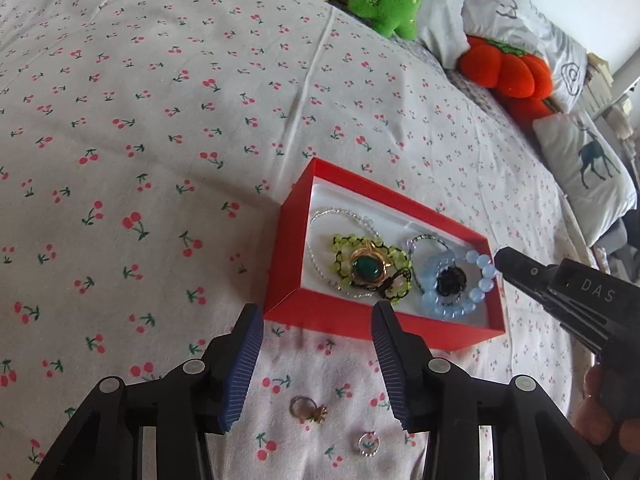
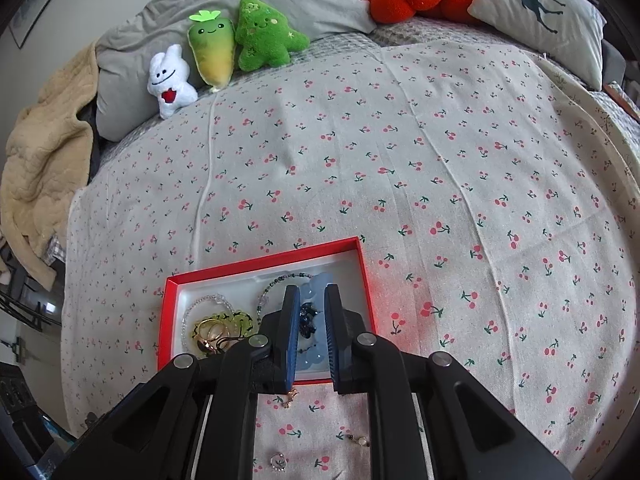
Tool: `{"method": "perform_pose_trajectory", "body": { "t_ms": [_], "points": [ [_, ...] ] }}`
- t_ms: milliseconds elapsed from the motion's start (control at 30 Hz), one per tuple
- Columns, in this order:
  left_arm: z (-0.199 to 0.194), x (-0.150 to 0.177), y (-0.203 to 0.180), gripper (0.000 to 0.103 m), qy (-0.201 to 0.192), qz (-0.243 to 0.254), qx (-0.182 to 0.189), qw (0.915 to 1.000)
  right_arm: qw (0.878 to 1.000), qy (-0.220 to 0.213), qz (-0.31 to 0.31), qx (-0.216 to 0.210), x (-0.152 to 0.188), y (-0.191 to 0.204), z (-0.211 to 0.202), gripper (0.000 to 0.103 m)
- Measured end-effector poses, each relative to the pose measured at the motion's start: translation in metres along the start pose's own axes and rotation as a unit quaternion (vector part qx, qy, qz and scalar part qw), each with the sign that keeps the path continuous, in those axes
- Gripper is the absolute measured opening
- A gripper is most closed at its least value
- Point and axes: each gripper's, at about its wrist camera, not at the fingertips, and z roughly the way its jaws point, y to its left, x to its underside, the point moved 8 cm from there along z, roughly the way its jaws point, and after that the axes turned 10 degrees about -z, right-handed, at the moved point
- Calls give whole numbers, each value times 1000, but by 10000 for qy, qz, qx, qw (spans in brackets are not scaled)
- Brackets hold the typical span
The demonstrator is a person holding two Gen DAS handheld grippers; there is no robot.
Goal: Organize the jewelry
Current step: 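Open the left tool over the box while the right tool releases the blue bracelet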
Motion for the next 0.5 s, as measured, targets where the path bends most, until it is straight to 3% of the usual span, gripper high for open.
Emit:
{"method": "perform_pose_trajectory", "body": {
  "t_ms": [67, 133, 167, 300, 500],
  "points": [
    [-4, 5, 5, 53, 53, 45, -74, 9999, 10000, -15, 66, -18, 2, 0, -5, 23],
    [-7, 10, 11, 60, 109, 88, -196, 9997, 9998, -79, 161, -42, 7, 2, -13, 52],
    [-9, 13, 14, 61, 133, 109, -263, 9995, 9997, -119, 203, -68, 11, 3, -17, 56],
    [-13, 18, 27, 70, 127, 297, -570, 9979, 9998, -127, 134, -74, 27, 8, -27, 58],
    [-19, 21, 46, 87, 2, 548, -996, 9935, 9995, 15, 10, 309, 65, -2, -39, 58]
  ]
}}
